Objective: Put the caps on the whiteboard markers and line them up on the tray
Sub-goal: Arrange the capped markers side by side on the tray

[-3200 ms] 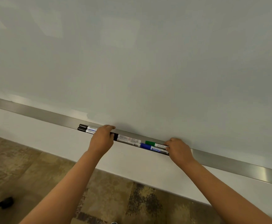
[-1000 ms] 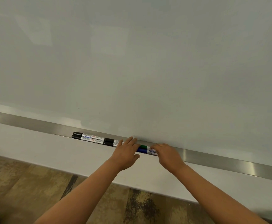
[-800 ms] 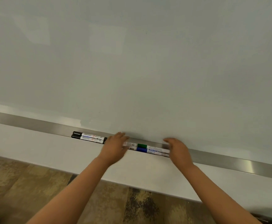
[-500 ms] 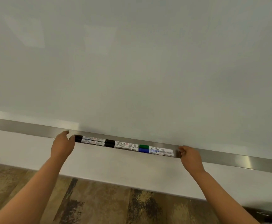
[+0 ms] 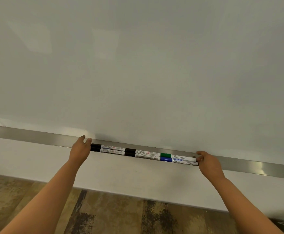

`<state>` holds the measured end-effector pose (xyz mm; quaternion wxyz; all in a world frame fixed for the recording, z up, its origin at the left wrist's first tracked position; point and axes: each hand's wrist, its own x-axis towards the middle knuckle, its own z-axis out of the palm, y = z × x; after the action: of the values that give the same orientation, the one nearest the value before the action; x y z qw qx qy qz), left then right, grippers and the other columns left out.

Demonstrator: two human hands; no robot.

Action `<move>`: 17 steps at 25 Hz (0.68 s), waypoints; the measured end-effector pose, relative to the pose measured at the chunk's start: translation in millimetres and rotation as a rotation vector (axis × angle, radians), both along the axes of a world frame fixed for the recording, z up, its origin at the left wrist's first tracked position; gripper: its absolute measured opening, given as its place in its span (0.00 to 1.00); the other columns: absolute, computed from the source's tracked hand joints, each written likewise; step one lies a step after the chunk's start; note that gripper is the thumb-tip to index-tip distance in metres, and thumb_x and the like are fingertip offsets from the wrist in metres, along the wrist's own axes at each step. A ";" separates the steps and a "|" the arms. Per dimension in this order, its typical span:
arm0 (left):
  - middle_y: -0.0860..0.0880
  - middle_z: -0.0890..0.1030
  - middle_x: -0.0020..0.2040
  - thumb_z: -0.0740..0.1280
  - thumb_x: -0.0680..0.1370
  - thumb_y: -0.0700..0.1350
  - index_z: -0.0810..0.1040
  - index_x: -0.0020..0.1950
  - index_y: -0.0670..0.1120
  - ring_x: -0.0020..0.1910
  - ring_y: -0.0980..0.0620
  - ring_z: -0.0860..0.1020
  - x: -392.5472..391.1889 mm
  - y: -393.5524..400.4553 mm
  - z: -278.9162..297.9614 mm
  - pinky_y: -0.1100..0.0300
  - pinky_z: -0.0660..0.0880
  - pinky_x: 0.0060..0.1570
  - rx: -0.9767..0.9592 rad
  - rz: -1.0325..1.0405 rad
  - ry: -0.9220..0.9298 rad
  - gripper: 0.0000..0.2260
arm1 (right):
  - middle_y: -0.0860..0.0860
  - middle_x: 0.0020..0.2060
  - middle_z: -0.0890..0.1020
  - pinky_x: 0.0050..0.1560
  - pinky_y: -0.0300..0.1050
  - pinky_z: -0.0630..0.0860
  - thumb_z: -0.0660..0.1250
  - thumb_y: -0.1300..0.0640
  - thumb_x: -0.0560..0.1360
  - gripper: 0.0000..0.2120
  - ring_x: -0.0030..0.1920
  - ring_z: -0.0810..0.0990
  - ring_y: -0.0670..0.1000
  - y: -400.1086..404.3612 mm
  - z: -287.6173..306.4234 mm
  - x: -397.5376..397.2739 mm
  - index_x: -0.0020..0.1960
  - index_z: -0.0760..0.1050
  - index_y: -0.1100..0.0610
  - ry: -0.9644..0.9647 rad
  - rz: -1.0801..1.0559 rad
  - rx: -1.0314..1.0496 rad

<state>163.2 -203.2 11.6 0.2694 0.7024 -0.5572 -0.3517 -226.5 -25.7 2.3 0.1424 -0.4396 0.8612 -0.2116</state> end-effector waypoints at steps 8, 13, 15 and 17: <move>0.38 0.67 0.72 0.56 0.80 0.48 0.62 0.71 0.39 0.70 0.39 0.65 -0.6 -1.1 -0.9 0.47 0.62 0.68 0.001 -0.014 -0.006 0.22 | 0.61 0.49 0.84 0.51 0.51 0.75 0.59 0.70 0.73 0.19 0.52 0.79 0.62 -0.4 4.3 9.2 0.63 0.72 0.63 0.033 -0.046 0.043; 0.38 0.67 0.72 0.56 0.80 0.48 0.62 0.71 0.39 0.70 0.39 0.65 0.1 -1.2 -2.4 0.46 0.62 0.68 0.005 -0.009 0.002 0.23 | 0.60 0.49 0.84 0.50 0.50 0.74 0.58 0.70 0.73 0.19 0.52 0.79 0.61 0.7 4.5 11.4 0.63 0.72 0.63 0.033 -0.053 0.030; 0.38 0.66 0.72 0.56 0.80 0.48 0.62 0.72 0.39 0.70 0.39 0.65 -0.2 -1.3 -2.6 0.46 0.62 0.68 0.004 -0.012 0.003 0.23 | 0.59 0.50 0.84 0.50 0.48 0.73 0.58 0.70 0.73 0.18 0.52 0.79 0.61 1.6 4.7 12.7 0.62 0.73 0.63 0.038 -0.061 0.025; 0.38 0.66 0.72 0.56 0.80 0.48 0.62 0.71 0.39 0.70 0.39 0.65 -0.1 -0.9 -2.7 0.46 0.62 0.68 0.004 -0.014 0.001 0.23 | 0.59 0.51 0.84 0.50 0.48 0.73 0.58 0.70 0.73 0.18 0.53 0.79 0.61 2.0 4.4 13.8 0.62 0.73 0.63 0.031 -0.065 0.024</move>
<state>163.1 -204.1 8.9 0.2657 0.6990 -0.5610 -0.3552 -212.7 -23.7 6.8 0.1272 -0.4129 0.8797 -0.1987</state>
